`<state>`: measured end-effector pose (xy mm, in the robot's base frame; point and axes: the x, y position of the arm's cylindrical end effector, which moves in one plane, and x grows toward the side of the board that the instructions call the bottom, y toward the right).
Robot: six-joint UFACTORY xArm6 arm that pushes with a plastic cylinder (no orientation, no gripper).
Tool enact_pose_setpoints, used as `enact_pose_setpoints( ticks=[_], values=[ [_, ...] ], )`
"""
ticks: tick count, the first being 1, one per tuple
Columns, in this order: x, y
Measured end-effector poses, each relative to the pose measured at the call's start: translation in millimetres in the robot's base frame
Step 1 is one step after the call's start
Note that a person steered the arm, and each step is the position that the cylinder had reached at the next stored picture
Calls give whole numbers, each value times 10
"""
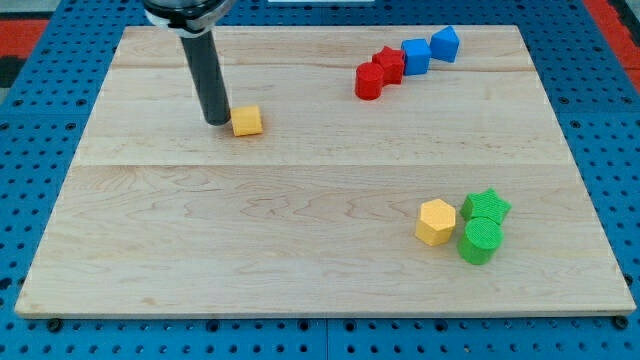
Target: Move the heart left beside the hexagon
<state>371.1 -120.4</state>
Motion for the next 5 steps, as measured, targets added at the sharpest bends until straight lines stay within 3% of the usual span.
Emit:
enact_pose_setpoints(
  ticks=[3, 5],
  values=[
    [-178, 1125],
    [378, 1193]
  ],
)
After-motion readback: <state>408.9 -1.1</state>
